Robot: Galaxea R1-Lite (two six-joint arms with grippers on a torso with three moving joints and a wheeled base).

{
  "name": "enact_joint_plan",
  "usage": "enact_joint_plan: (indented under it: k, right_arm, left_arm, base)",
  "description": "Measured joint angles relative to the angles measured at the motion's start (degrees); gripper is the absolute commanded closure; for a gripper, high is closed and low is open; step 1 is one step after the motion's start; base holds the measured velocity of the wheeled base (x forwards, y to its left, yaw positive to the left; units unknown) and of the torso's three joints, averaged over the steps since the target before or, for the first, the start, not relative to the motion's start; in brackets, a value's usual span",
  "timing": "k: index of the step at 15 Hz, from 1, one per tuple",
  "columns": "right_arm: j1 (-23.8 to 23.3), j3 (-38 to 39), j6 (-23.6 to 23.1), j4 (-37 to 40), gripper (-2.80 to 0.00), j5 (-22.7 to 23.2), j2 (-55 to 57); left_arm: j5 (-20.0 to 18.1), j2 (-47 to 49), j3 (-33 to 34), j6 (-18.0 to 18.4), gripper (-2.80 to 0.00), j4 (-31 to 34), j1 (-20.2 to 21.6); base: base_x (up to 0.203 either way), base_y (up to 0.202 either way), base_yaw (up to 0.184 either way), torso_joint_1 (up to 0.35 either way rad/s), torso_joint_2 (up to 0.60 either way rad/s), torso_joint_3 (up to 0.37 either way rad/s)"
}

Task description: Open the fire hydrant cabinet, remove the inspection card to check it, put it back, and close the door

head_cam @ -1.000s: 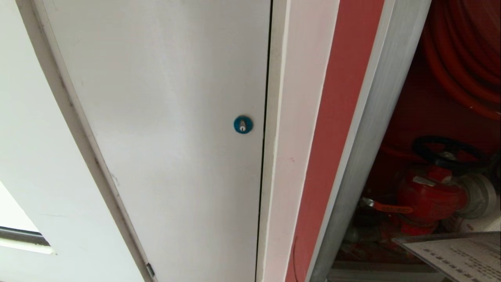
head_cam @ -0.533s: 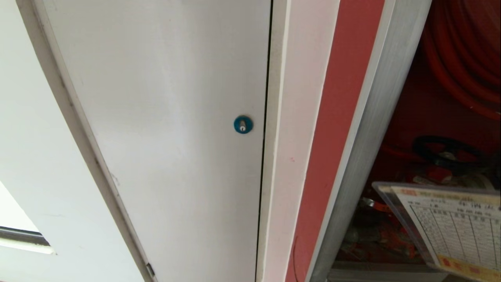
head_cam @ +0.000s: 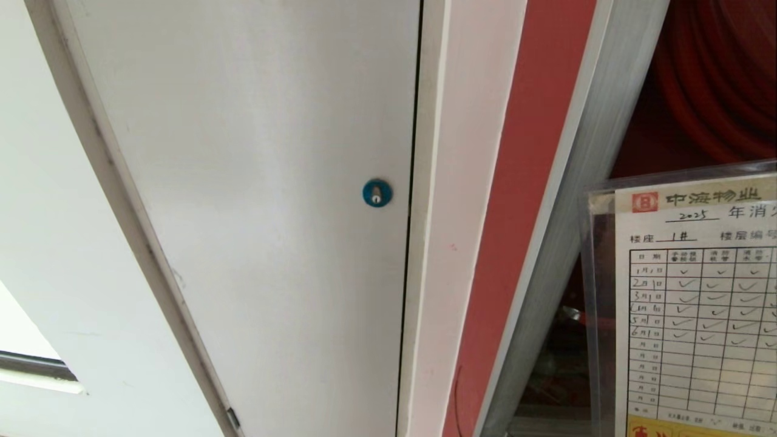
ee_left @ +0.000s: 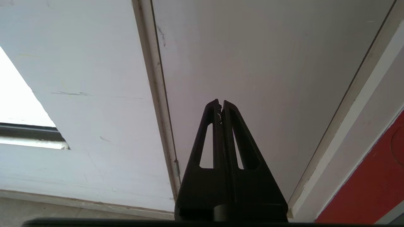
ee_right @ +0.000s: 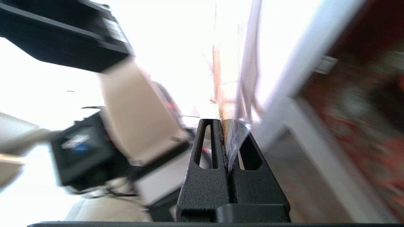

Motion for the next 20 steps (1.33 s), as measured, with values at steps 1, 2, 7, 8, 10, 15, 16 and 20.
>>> enact_joint_plan:
  k: [1,2,7,8,10,15,16,20]
  right_arm:
    - [0.8,-0.8,0.0,0.8,0.0,1.3,1.4]
    - [1.6,-1.5,0.0,1.1,0.0,2.7,2.9]
    - [6.5,-5.5,0.3,0.4,0.0,5.6,9.6]
    - [7.8,-6.4,0.4,-0.2,0.0,5.9,10.7]
    - [11.7,-7.6,3.0,-4.7,0.0,5.9,12.6]
    - [22.5,-8.7,11.6,-15.4,0.0,5.7,16.1]
    - [23.9,-9.1,11.9,-15.5,0.0,5.7,16.7]
    - [27.3,-10.9,15.3,-15.5,0.0,5.7,18.8]
  left_arm:
    - [0.0,0.0,0.0,0.0,0.0,0.0,0.0]
    - [0.0,0.0,0.0,0.0,0.0,0.0,0.0]
    - [0.0,0.0,0.0,0.0,0.0,0.0,0.0]
    - [0.0,0.0,0.0,0.0,0.0,0.0,0.0]
    - [0.0,0.0,0.0,0.0,0.0,0.0,0.0]
    - [0.0,0.0,0.0,0.0,0.0,0.0,0.0]
    - [0.0,0.0,0.0,0.0,0.0,0.0,0.0]
    - [0.0,0.0,0.0,0.0,0.0,0.0,0.0]
  base:
    - [0.0,0.0,0.0,0.0,0.0,0.0]
    - [0.0,0.0,0.0,0.0,0.0,0.0]
    - [0.0,0.0,0.0,0.0,0.0,0.0]
    - [0.0,0.0,0.0,0.0,0.0,0.0]
    - [0.0,0.0,0.0,0.0,0.0,0.0]
    - [0.0,0.0,0.0,0.0,0.0,0.0]
    - [0.0,0.0,0.0,0.0,0.0,0.0]
    - [0.0,0.0,0.0,0.0,0.0,0.0]
